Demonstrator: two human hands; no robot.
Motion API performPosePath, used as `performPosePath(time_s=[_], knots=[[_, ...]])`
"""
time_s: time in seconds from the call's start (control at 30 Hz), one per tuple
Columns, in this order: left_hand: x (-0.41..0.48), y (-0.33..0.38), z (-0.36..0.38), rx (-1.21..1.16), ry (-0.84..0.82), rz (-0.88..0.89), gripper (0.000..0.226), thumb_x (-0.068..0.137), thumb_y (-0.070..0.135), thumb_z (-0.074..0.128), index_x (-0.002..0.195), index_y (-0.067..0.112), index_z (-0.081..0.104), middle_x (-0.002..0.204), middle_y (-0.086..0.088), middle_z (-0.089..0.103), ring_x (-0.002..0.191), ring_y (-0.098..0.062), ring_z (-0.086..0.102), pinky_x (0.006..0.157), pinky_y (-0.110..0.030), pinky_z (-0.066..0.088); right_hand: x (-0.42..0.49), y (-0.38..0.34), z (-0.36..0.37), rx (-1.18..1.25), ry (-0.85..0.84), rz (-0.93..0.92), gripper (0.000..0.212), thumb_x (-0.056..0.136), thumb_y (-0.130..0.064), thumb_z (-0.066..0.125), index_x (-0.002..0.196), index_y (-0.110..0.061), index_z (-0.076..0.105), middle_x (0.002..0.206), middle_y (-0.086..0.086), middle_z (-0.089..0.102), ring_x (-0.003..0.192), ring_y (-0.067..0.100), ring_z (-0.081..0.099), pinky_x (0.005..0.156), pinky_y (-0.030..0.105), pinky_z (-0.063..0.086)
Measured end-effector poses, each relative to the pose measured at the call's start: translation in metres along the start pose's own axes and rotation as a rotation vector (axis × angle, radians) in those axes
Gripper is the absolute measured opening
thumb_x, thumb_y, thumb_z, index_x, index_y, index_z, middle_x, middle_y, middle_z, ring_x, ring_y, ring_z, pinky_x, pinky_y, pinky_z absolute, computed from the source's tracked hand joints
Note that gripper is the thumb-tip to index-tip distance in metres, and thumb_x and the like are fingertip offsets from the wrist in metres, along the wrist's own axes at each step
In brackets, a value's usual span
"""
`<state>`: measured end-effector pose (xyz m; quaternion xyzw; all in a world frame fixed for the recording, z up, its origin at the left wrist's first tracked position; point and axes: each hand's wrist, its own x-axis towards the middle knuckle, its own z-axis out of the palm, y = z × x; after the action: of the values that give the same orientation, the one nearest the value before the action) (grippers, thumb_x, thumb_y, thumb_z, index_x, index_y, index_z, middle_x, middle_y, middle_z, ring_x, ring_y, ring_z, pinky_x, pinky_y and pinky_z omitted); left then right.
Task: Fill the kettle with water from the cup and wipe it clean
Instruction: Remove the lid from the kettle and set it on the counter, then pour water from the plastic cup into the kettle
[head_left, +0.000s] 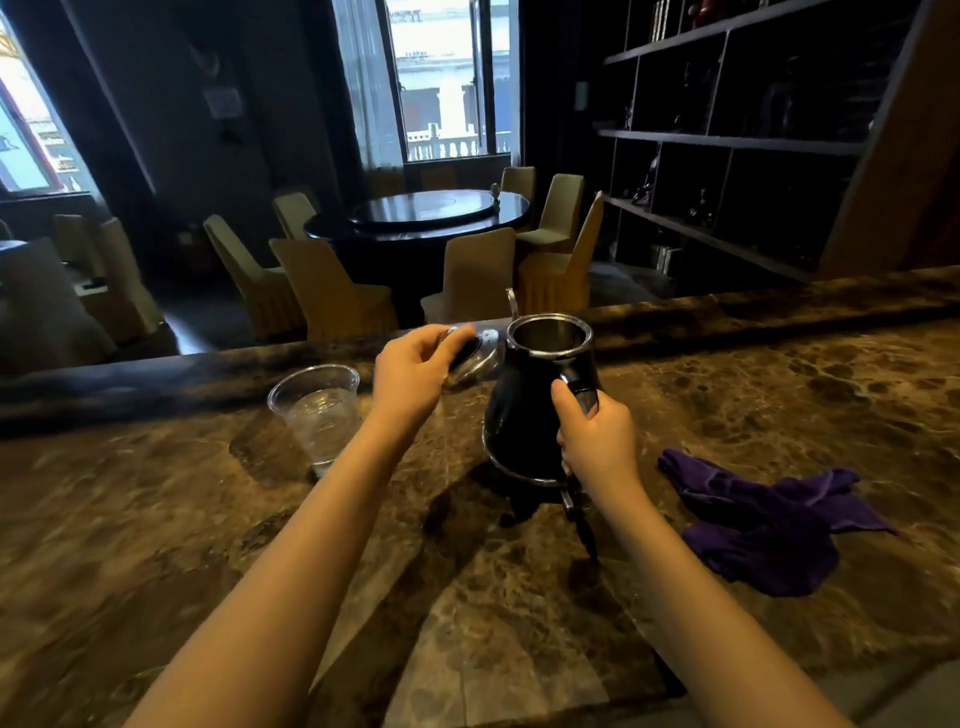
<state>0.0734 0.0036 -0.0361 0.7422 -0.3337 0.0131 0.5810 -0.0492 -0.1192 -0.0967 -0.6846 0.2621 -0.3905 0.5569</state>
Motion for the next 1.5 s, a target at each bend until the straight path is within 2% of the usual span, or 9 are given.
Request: performPosePath(time_s=[0.23,0.33,0.5,0.7,0.8,0.93,1.1,1.27,1.5], knots=[[-0.09,-0.085,-0.034,0.255,-0.016,-0.082,0.019,0.086,0.019,0.058,0.101,0.015,0.069,0.101,0.001,0.07,0.087,-0.005,0.061,0.072,-0.002,0.039,0.001,0.0,0.003,-0.054,0.006,0.006,0.035,0.081,-0.044,0.053,0.054,-0.022,0.053,0.054,0.0,0.056,0.057,0.027,0.056,0.063,0.049,0.05],[-0.107,-0.104,-0.038,0.349,-0.039,-0.066,0.022,0.085,0.02,0.061,0.104,0.015,0.069,0.107,0.0,0.071,0.095,-0.006,0.061,0.076,0.001,0.037,0.0,-0.001,0.004,-0.055,-0.004,-0.002,0.034,0.08,-0.044,0.053,0.053,-0.023,0.053,0.054,0.001,0.057,0.055,0.027,0.056,0.06,0.047,0.049],[-0.12,-0.111,-0.039,0.42,-0.093,-0.042,0.028,0.084,0.023,0.062,0.111,0.015,0.066,0.115,-0.004,0.068,0.107,-0.012,0.061,0.091,-0.024,0.046,-0.001,-0.004,0.004,-0.046,-0.021,0.004,0.034,0.077,-0.046,0.053,0.048,-0.028,0.054,0.053,0.002,0.056,0.056,0.029,0.055,0.062,0.053,0.05],[-0.124,-0.113,-0.048,0.441,-0.135,-0.026,0.031,0.083,0.026,0.064,0.113,0.019,0.065,0.118,0.001,0.066,0.109,-0.006,0.059,0.092,-0.018,0.042,-0.002,-0.006,0.004,-0.044,-0.023,-0.025,0.031,0.076,-0.048,0.051,0.05,-0.033,0.056,0.055,0.002,0.056,0.058,0.03,0.056,0.062,0.053,0.051],[-0.119,-0.111,-0.055,0.307,-0.183,-0.142,0.027,0.085,0.032,0.06,0.111,0.025,0.065,0.117,0.008,0.065,0.108,0.001,0.056,0.094,-0.019,0.042,-0.002,-0.005,0.004,-0.032,-0.025,-0.031,0.032,0.078,-0.047,0.052,0.051,-0.03,0.056,0.055,0.001,0.056,0.057,0.028,0.056,0.061,0.049,0.049],[-0.106,-0.108,-0.063,0.028,0.039,-0.261,0.023,0.09,0.026,0.052,0.109,0.023,0.065,0.114,0.002,0.066,0.105,-0.005,0.059,0.092,-0.023,0.045,-0.002,-0.002,0.003,-0.018,-0.03,-0.038,0.032,0.081,-0.042,0.054,0.053,-0.025,0.054,0.054,0.0,0.056,0.052,0.021,0.055,0.054,0.04,0.045],[-0.081,-0.119,-0.08,0.022,0.363,-0.4,0.047,0.084,0.028,0.062,0.126,0.013,0.048,0.125,-0.013,0.058,0.107,-0.02,0.057,0.09,-0.039,0.051,-0.002,-0.003,0.003,0.004,-0.034,-0.047,0.032,0.086,-0.034,0.055,0.056,-0.024,0.051,0.048,-0.004,0.052,0.038,0.007,0.049,0.042,0.027,0.039],[-0.045,-0.133,-0.083,0.013,0.168,-0.369,0.089,0.073,0.026,0.074,0.141,0.013,0.019,0.144,-0.012,0.037,0.127,-0.025,0.042,0.104,-0.037,0.037,-0.003,-0.005,0.002,0.004,-0.049,-0.023,0.033,0.088,-0.031,0.054,0.059,-0.016,0.05,0.048,0.002,0.049,0.037,0.011,0.046,0.038,0.026,0.038],[-0.019,-0.151,-0.077,-0.084,0.19,-0.304,0.086,0.067,0.018,0.079,0.135,0.012,0.026,0.135,-0.013,0.045,0.121,-0.025,0.048,0.103,-0.039,0.04,-0.004,-0.006,0.001,0.025,-0.042,0.001,0.035,0.088,-0.03,0.055,0.056,-0.019,0.047,0.036,-0.007,0.046,0.034,0.009,0.043,0.033,0.022,0.036]])
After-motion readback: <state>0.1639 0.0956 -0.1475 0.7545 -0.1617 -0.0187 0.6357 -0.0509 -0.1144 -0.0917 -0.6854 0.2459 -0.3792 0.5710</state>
